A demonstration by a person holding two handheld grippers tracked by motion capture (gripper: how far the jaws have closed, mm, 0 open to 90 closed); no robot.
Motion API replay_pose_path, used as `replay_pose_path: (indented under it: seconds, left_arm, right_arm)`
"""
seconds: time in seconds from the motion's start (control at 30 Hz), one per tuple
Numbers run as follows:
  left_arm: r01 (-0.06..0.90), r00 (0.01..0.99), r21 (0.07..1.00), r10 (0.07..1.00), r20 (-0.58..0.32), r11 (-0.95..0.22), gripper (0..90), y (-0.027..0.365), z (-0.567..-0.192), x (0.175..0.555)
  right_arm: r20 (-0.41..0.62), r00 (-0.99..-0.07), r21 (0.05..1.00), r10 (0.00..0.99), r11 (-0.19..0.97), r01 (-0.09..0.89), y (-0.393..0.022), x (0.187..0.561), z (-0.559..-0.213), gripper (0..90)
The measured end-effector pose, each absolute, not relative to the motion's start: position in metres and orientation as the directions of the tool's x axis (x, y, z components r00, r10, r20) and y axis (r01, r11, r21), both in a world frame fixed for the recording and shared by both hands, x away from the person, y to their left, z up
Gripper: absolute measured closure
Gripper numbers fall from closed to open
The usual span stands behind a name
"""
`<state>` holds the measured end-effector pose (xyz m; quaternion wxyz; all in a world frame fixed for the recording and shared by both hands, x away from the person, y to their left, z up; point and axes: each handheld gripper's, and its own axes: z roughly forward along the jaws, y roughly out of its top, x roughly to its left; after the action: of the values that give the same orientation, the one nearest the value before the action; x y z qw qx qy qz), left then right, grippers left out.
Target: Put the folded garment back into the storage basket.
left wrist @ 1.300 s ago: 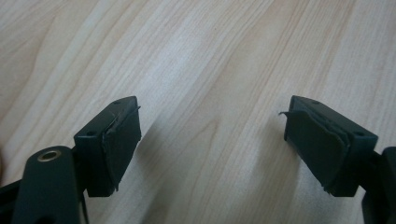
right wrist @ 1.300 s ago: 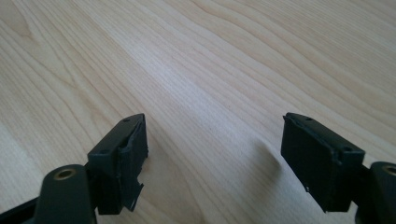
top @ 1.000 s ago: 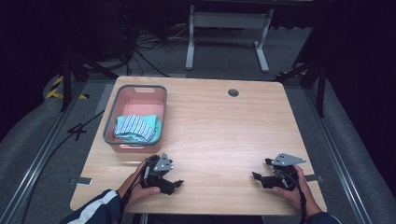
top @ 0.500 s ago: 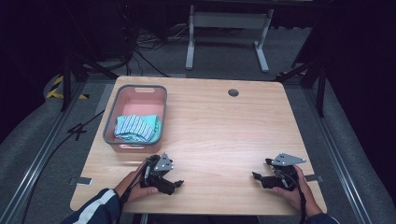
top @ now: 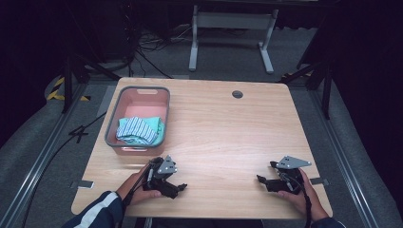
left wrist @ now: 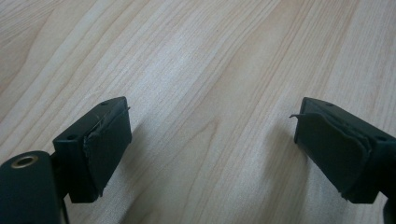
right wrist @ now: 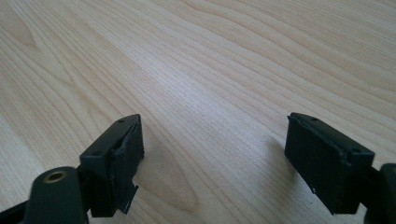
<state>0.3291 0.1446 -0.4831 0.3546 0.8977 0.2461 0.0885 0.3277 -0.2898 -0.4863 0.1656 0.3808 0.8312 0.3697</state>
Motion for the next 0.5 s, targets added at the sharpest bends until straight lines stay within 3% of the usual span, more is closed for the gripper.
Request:
replay_pose_path:
  seconds: [0.5]
  left_arm:
    - [0.377,0.866,0.679,0.501,-0.017,-0.63,9.5,0.144,-0.4834,0.3303]
  right_arm:
    - [0.006,-0.658,0.741,0.753,0.438,0.509,-0.2902,0.328,-0.4864,20.0]
